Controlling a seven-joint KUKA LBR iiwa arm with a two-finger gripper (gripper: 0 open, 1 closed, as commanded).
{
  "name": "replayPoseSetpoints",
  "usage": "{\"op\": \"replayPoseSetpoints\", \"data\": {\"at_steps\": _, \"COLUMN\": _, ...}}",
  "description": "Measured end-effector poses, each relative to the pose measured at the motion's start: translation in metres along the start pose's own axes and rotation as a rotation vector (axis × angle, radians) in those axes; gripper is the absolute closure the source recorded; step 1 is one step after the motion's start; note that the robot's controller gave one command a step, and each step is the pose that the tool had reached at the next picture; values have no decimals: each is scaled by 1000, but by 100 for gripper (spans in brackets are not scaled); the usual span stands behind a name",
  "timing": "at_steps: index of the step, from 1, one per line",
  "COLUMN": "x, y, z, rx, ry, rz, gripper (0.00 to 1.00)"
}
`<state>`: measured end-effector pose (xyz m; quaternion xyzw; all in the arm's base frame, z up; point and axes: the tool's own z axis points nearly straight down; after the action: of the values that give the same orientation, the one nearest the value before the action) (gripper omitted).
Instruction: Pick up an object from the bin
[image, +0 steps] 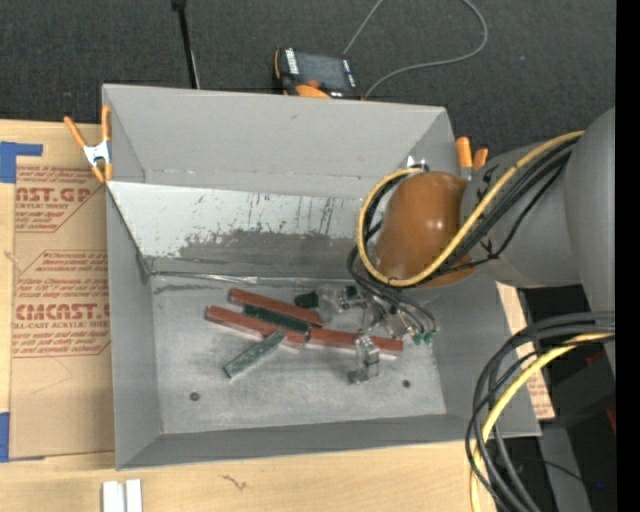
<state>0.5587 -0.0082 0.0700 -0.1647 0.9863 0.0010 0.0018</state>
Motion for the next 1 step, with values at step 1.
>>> {"op": "replayPoseSetpoints", "data": {"at_steps": 1, "x": -2, "y": -1, "z": -3, "rx": 3, "ry": -6, "rz": 1, "gripper": 100}}
